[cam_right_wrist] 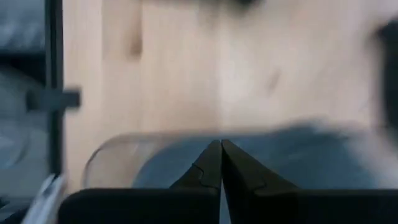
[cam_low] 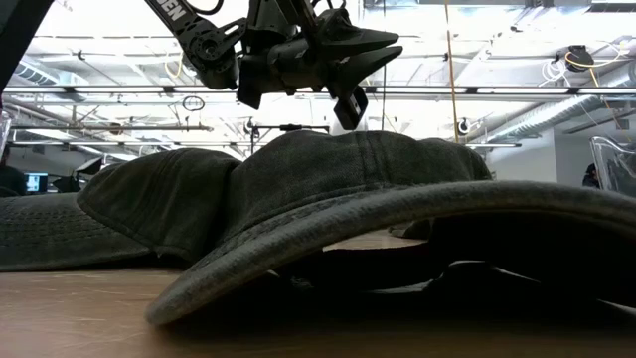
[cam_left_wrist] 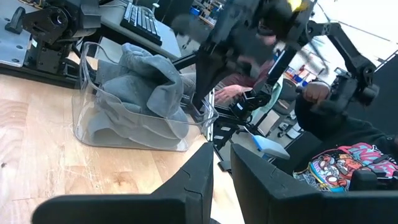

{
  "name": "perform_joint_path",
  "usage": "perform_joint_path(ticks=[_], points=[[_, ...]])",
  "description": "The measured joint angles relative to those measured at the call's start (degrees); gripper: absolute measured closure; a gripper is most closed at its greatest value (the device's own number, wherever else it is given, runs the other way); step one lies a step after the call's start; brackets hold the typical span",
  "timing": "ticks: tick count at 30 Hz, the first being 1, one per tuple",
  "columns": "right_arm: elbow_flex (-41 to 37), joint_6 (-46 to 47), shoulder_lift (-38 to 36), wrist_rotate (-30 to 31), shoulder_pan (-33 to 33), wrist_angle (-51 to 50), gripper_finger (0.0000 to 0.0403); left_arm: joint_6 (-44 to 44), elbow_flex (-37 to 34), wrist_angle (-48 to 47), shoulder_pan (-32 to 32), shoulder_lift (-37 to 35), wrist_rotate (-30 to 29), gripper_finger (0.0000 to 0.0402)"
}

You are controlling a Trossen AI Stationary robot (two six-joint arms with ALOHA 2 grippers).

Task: Pick & Place hat
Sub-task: Put the top black cap into the left transparent bin

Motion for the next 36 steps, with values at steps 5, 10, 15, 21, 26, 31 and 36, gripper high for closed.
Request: perform_joint_path(ticks=[5, 10, 15, 21, 26, 31, 36], points=[[0.0, -12.48, -8.9, 19.79, -0.02, 2.66, 0.0403, -0.25, 0.0, 0.02, 0.02, 0.0, 0.08, 0.0339], [-3.07, -24.25, -20.39, 33.34, -1.74, 10.89, 0.0403, -0.06, 0.0, 0.04, 0.68, 0.0, 0.13, 0.0339], [-12.58, -39.76, -32.19, 26.59, -9.42, 28.48, 0.0403, -0.56, 0.0, 0.03, 1.77, 0.0, -0.02, 0.0339], [-25.21, -51.93, -43.34, 8.62, -19.4, 48.07, 0.0403, 0.41, 0.0, -1.13, 2.25, 0.0, -2.76, 0.0339], [-30.32, -53.62, -48.3, 4.4, -25.69, 50.41, 0.0403, 0.45, 0.0, -2.9, 1.85, 0.0, -7.98, 0.0339], [-33.0, -55.13, -51.04, 3.24, -28.98, 50.71, 0.0403, 0.46, 0.0, -2.95, 1.84, 0.0, -13.62, 0.0339], [-35.46, -55.23, -51.76, 8.53, -30.88, 51.56, 0.0403, 1.65, 0.0, -2.89, 1.84, 0.0, -17.71, 0.0339]])
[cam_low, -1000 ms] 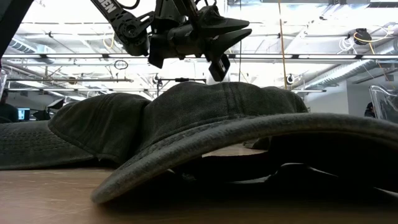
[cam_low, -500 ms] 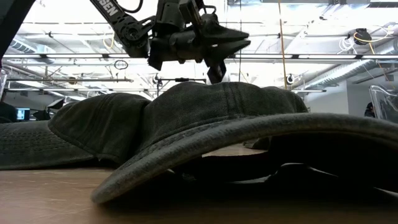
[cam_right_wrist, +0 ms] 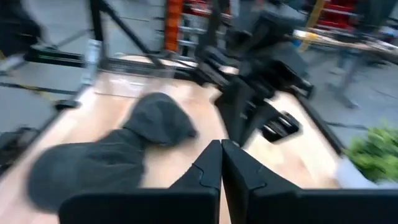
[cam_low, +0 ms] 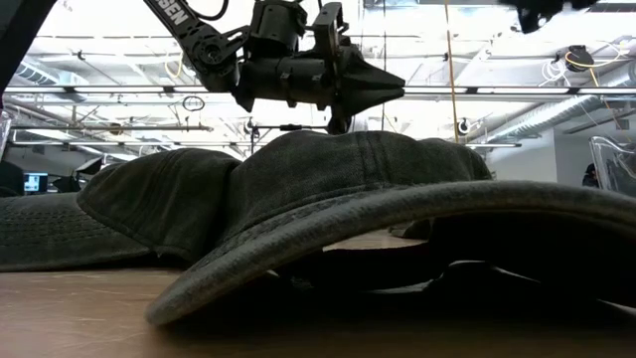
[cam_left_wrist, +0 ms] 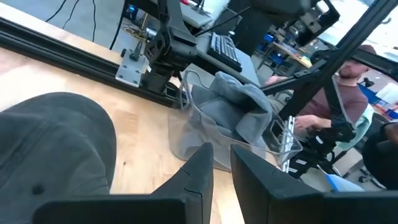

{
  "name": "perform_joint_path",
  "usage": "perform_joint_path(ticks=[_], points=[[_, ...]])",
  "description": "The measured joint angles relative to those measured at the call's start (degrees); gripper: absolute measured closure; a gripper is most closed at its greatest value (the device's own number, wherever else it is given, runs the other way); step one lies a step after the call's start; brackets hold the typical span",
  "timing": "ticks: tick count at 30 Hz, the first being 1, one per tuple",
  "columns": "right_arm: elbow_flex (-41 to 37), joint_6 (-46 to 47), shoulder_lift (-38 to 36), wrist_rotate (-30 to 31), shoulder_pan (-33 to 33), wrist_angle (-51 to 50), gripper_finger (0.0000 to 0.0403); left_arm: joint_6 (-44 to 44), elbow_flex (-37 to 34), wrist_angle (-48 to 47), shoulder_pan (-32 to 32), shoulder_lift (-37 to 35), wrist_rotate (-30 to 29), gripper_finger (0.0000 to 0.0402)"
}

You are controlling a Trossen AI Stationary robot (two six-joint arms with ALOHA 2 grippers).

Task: Pick & Place hat
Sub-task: Put the top black cap into the left transparent bin

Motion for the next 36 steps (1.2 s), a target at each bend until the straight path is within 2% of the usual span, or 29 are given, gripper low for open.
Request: perform_joint_path(ticks=[3, 7, 9, 12, 16, 19, 23, 25, 27, 32, 36], points=[[-2.79, -0.49, 0.66, 2.57, -1.1, 2.61, 0.0403, 0.2, 0.0, 0.01, -0.02, 0.0, -0.26, 0.0339], [-7.2, -4.91, 1.84, 2.81, -2.65, 8.99, 0.0403, 1.85, 0.0, 0.29, 0.0, 0.0, -0.28, 0.0339], [-7.52, -1.46, 3.32, 6.77, -4.17, 8.98, 0.0403, 2.22, 0.0, 0.25, 0.0, 0.0, -0.3, 0.0339], [-5.35, 4.27, 6.08, 11.35, -7.74, 0.44, 0.0392, 2.18, 0.0, 0.29, 0.0, 0.0, -0.3, 0.0339], [0.25, 13.24, 9.29, 11.14, -14.15, -13.3, 0.0348, 2.15, 0.0, 0.27, 0.0, 0.0, -0.3, 0.0339], [4.43, 22.5, 11.22, 5.51, -20.88, -23.62, 0.03, 1.74, 0.0, 0.18, 0.0, 0.0, -0.28, 0.0339], [7.49, 31.92, 13.58, -11.07, -31.03, -30.09, 0.0244, 1.32, 0.0, -0.16, 0.0, 0.0, -0.24, 0.0339], [7.49, 32.14, 15.13, -18.96, -35.53, -30.16, 0.0221, 1.32, 0.0, -0.15, 0.0, 0.0, -0.24, 0.0339], [7.49, 27.36, 17.41, -23.05, -39.01, -29.83, 0.0205, 1.45, 0.0, -0.21, 0.0, 0.0, -0.22, 0.0339], [7.47, 10.51, 23.87, -21.39, -44.14, -26.0, 0.0193, 1.85, 0.0, -0.26, 0.0, 0.0, -0.19, 0.0339], [7.49, 6.25, 29.94, -22.95, -45.73, -22.68, 0.0193, 3.46, 0.0, -1.0, 0.04, 0.0, -0.04, 0.0339]])
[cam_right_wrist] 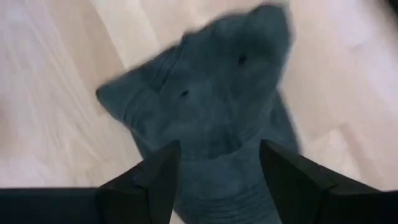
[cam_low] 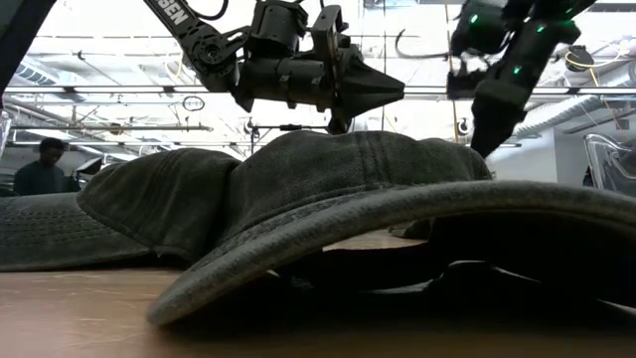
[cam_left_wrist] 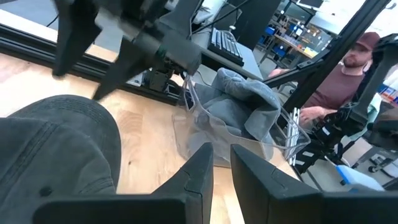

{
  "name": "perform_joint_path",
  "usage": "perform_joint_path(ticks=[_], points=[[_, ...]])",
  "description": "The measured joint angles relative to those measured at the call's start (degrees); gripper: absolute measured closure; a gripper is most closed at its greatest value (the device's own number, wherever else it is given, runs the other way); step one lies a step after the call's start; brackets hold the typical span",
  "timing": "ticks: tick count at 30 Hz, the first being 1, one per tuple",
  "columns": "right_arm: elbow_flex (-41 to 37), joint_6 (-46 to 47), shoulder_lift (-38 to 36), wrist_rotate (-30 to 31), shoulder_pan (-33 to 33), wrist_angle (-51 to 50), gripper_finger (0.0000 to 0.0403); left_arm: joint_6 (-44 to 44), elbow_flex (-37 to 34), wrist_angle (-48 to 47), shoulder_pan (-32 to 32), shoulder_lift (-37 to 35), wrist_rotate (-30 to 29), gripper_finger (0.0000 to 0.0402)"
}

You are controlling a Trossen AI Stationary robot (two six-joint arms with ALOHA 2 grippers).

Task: Pick & Place hat
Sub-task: Put the top black cap into the left transparent bin

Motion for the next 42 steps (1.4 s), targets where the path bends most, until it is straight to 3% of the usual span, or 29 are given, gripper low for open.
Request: perform_joint_path(ticks=[6, 12, 22, 27, 33, 42], points=[[0.0, -2.76, 9.51, -0.68, -0.33, 1.3, 0.0193, 1.8, 0.0, -0.4, 0.04, 0.0, 0.0, 0.0339], [-0.02, -2.25, 14.18, -4.61, -0.3, 6.43, 0.0193, 1.25, 0.0, -0.77, 0.04, 0.0, 0.0, 0.0339], [0.16, -2.34, 21.95, -1.52, -0.49, 8.68, 0.02, 1.16, 0.0, -1.86, -0.09, 0.0, -0.02, 0.0339], [0.17, -2.44, 24.0, -1.23, -0.65, 8.66, 0.0256, 1.13, 0.0, -2.93, -0.09, 0.0, -0.04, 0.0339], [0.07, -4.52, 24.1, -1.62, -0.63, 8.21, 0.0386, 1.21, 0.0, -3.3, -0.09, 0.0, -0.04, 0.0339], [-0.22, -5.37, 14.45, -1.58, -0.15, 7.82, 0.0402, 1.47, 0.0, -3.36, -0.09, 0.0, -0.22, 0.0339]])
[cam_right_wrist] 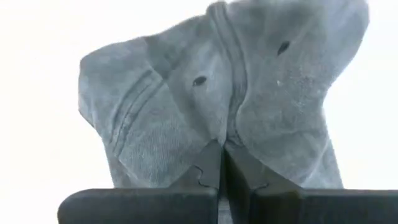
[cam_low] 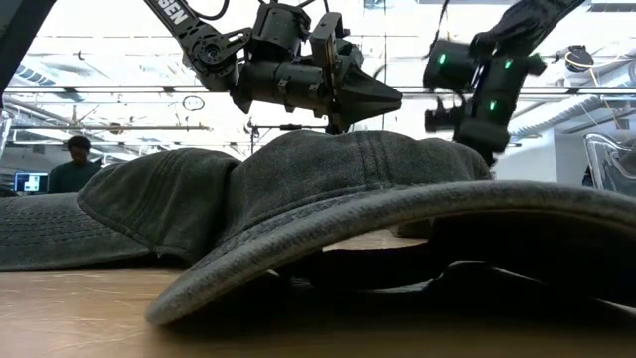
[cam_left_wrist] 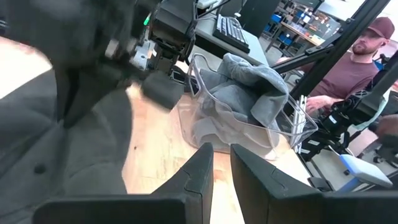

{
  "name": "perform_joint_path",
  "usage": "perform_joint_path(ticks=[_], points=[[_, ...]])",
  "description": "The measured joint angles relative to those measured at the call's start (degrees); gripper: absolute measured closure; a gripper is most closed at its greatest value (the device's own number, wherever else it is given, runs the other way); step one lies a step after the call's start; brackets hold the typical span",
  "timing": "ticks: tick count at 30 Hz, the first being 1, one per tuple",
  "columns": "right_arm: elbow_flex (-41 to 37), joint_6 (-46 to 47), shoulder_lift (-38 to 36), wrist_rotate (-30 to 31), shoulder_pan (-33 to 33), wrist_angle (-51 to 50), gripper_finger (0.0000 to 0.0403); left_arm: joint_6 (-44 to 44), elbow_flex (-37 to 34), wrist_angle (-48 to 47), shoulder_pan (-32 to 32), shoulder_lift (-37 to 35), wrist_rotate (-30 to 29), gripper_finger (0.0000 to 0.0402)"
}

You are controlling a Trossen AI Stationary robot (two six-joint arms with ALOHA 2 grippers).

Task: Pick & Place hat
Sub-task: Put the top black cap into the left transparent bin

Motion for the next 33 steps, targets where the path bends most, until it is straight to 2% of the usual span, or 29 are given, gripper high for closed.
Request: perform_joint_path(ticks=[7, 12, 17, 25, 27, 30, 33], points=[[0.02, 1.49, -13.53, 0.47, -0.02, 1.25, 0.0402, -0.08, 0.0, 0.04, 0.02, 0.0, -0.02, 0.0339], [0.09, 1.55, -22.17, 7.22, 0.62, 3.81, 0.0403, -1.27, 0.0, 1.49, 0.02, 0.0, -0.07, 0.0339], [0.13, 1.45, -28.37, 7.82, 2.49, 6.15, 0.0403, -6.61, 0.0, 5.17, 0.02, 0.0, -0.07, 0.0339], [0.2, 0.16, -31.15, 7.53, 8.34, 12.5, 0.0403, -29.21, 0.0, 6.6, 1.53, -0.02, -3.96, 0.0339], [0.2, -0.93, -30.5, 7.85, 10.03, 12.88, 0.0403, -32.03, 0.0, 7.7, 2.01, -0.02, -2.31, 0.0339], [0.18, -3.02, -29.68, 11.56, 12.64, 13.74, 0.0403, -35.01, 0.0, 12.37, 2.57, 0.0, 2.27, 0.0339], [0.19, -4.8, -29.72, 14.78, 14.32, 14.74, 0.0403, -33.94, 0.02, 12.9, 3.86, -0.09, 8.06, 0.0339]])
